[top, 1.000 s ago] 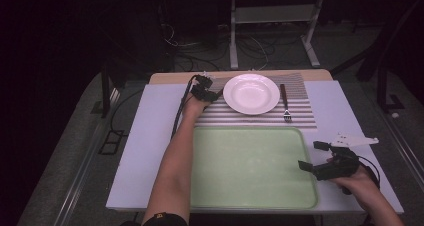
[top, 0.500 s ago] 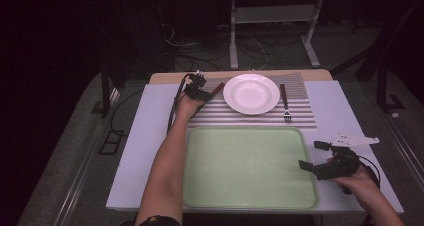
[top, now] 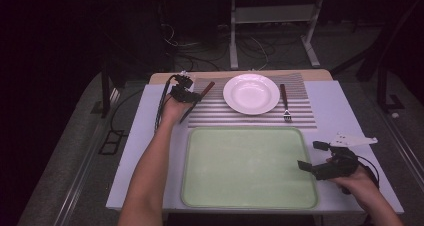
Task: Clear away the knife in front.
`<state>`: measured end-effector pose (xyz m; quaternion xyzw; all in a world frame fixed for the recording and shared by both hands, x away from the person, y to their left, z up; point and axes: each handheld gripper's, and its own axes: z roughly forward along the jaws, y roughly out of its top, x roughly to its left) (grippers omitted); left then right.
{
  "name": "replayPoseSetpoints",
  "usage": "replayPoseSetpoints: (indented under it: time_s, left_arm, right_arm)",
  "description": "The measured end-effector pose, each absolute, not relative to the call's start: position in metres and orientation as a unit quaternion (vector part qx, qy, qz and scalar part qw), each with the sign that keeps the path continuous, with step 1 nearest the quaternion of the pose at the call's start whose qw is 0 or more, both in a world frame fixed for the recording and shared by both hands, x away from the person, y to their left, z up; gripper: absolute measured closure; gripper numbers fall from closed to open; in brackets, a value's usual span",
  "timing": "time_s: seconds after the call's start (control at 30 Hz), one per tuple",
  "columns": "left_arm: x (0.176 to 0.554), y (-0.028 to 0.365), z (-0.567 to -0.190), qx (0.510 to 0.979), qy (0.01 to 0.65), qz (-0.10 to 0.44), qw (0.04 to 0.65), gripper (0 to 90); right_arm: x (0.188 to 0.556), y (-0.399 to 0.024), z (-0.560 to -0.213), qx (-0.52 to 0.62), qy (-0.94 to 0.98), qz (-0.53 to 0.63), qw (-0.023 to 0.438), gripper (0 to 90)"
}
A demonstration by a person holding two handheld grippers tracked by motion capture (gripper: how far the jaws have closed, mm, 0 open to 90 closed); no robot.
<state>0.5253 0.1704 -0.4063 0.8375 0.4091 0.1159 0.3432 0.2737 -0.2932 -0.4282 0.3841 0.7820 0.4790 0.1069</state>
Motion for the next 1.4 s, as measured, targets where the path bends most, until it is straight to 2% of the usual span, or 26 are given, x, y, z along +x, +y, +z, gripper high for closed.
replayPoseSetpoints:
  time_s: [0.3,0.67,1.2,1.4]
  left_arm:
    - [0.499,0.178,-0.395,0.834,0.41,0.099,0.355,77.2]
    - [0.449,0.164,-0.388,0.839,0.389,0.085,0.372,77.2]
    - [0.382,0.145,-0.401,0.849,0.359,0.068,0.381,77.1]
    - [0.365,0.142,-0.412,0.845,0.368,0.055,0.383,77.1]
  right_arm:
    - [0.273,-0.293,-0.428,0.384,0.782,0.478,0.109,0.0]
    - [0.272,-0.293,-0.427,0.382,0.781,0.483,0.107,0.0]
    - [0.27,-0.292,-0.426,0.375,0.783,0.485,0.106,0.0]
    - [0.27,-0.293,-0.426,0.373,0.782,0.488,0.103,0.0]
